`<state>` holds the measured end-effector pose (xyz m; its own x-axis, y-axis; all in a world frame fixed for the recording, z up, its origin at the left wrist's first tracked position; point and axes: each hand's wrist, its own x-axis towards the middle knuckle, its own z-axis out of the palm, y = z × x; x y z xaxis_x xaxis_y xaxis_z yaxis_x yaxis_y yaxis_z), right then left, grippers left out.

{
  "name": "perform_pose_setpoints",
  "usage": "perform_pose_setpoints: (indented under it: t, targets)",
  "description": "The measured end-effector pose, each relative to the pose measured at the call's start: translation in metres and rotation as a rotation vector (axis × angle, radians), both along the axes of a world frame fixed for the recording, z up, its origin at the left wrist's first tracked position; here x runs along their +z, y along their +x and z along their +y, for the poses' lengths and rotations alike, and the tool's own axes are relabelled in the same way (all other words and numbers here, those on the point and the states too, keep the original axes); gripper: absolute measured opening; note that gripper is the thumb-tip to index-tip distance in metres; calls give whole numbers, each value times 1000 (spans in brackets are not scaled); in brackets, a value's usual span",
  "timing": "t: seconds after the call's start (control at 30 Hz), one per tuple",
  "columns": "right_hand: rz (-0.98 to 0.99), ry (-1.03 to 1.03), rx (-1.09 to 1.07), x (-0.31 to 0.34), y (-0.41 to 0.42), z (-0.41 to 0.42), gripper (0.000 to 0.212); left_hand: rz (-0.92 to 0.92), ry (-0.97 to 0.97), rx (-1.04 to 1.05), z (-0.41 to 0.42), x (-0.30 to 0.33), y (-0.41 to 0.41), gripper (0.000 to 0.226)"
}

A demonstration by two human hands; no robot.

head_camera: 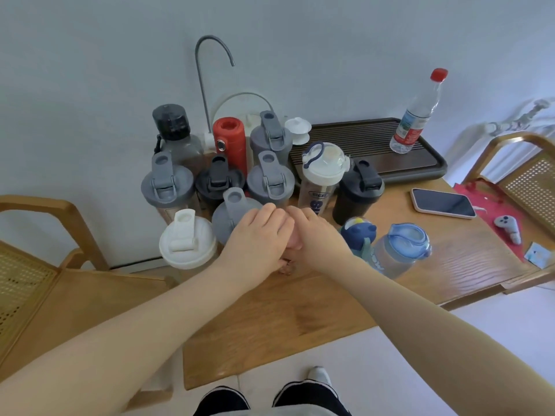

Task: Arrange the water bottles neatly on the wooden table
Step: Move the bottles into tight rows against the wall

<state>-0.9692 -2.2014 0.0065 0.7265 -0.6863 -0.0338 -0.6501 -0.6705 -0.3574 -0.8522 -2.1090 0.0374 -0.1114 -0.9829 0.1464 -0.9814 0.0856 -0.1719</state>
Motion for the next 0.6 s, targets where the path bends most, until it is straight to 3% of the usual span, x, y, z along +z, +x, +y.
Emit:
perform_pose_setpoints:
  t: [0.07,0.13,0.2,0.27,0.33,0.47,0.6]
  targets:
    - [3,-40,58,9,-12,-11,78,-41,90,67,-10,-5,-7,86]
    - [-113,-86,59,21,-34,-30,64,-87,125,128,-18,-9,-14,89]
    - [-254,-163,-34,30,-59,-58,43,-125,127,162,-26,-14,-18,92]
    - [-254,-207,-176,30,-78,-91,38,-156,107,206,-34,-14,-24,91]
    - [-152,-127,-274,25,-87,-124,58,-162,106,226,-40,-14,-29,91]
    - [-60,279,-309,15,-88,-161,108,-135,106,346,-49,-17,-35,94]
    - [-152,404,-245,10,-79,-170,112,-107,104,392,-57,-25,-38,97]
